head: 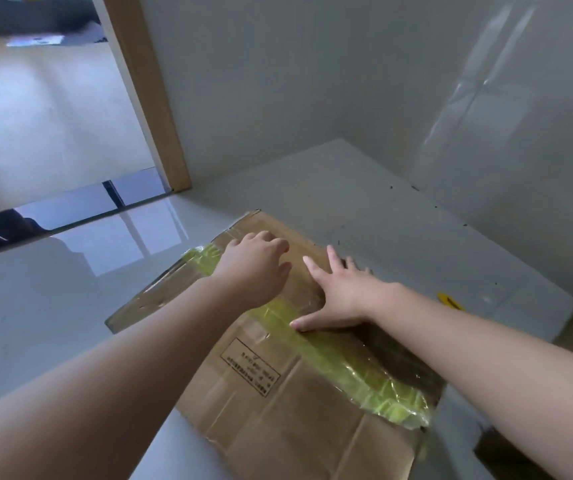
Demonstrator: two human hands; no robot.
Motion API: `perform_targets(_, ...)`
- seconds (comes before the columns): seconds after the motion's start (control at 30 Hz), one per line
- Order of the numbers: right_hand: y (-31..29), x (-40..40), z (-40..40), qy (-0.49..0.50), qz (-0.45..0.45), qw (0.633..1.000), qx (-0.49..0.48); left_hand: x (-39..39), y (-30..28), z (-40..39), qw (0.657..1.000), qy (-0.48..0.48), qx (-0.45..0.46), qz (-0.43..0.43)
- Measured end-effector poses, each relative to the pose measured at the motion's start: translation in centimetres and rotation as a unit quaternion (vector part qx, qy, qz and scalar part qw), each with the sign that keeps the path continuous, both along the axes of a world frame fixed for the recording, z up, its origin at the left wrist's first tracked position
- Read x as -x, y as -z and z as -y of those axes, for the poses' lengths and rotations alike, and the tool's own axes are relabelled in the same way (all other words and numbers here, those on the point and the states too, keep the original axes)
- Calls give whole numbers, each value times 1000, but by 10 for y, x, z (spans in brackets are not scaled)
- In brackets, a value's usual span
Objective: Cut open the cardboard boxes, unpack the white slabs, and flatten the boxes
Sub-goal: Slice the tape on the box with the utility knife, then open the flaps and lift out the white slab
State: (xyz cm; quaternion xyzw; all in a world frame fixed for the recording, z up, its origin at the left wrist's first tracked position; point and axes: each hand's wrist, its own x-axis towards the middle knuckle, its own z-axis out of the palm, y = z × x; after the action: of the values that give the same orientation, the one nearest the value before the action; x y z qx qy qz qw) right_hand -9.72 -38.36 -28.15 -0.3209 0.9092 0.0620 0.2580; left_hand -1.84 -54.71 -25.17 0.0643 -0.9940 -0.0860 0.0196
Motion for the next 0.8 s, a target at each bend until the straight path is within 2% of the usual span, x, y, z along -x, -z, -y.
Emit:
perform_targets(0.1,3,-2,1,22,-14,999,-26,-14,9,22,999,-33,33,21)
perform_targets(0.23,4,-5,3,38,-50,996,-59,-29,20,47,983,-149,14,109)
perform_targets(0.37,7,-7,5,70,-90,990,-80,-30,27,48,988,-119,21,91)
perform_targets(0.47,9,-5,6,100,-112,985,-90,-23,28,36,986,-124,9,112)
perform_targets(0.5,9,-4,6,111,-117,983,-92,-22,28,32,989,-101,10,107)
perform_targets(0.57,9,1,5,133,-121,979,-98,-22,29,21,998,4,18,64)
perform_targets(0.67,4,12,5,182,-119,970,-111,-21,28,0,989,145,2,27)
perform_targets(0.8,-3,27,-3,254,-99,954,-128,-5,24,-23,990,137,-10,-6)
